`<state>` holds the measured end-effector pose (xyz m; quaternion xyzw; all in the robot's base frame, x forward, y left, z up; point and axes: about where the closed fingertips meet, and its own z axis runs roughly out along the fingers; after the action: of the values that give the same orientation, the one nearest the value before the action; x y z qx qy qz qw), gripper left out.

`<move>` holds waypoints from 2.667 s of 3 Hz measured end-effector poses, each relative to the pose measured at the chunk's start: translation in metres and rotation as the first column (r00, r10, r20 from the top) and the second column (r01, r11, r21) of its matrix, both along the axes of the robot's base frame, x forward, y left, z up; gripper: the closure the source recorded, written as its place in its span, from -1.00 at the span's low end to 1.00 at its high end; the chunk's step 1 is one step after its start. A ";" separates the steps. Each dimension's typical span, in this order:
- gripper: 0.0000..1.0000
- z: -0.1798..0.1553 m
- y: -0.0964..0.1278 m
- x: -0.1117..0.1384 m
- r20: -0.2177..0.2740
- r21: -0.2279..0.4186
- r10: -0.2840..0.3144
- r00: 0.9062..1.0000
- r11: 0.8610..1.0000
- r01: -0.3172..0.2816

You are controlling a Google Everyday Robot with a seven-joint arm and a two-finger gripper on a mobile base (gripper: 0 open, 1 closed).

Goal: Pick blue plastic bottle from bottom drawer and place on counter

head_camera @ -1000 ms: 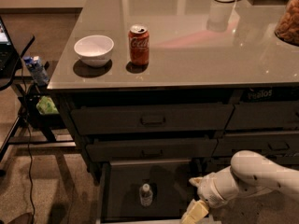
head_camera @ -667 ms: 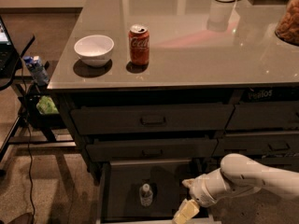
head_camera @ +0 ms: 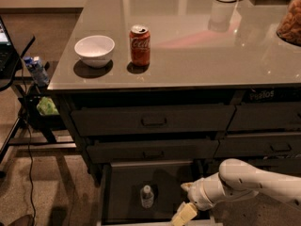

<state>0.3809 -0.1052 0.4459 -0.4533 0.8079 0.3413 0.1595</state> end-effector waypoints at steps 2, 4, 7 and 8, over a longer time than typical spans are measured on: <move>-1.00 -0.030 0.025 0.048 0.130 0.095 -0.087 0.988 0.993 0.075; -1.00 -0.058 0.033 0.059 0.092 0.146 -0.140 0.986 0.981 0.125; -1.00 -0.122 0.068 0.077 0.113 0.195 -0.152 0.982 0.972 0.128; -1.00 -0.138 0.078 0.084 0.112 0.214 -0.160 0.981 0.968 0.133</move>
Offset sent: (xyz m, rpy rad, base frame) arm 0.0817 0.0349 -0.0466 0.1320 -0.2147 -0.1306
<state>0.4650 -0.0276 0.3079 -0.3944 0.7877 0.3802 0.2819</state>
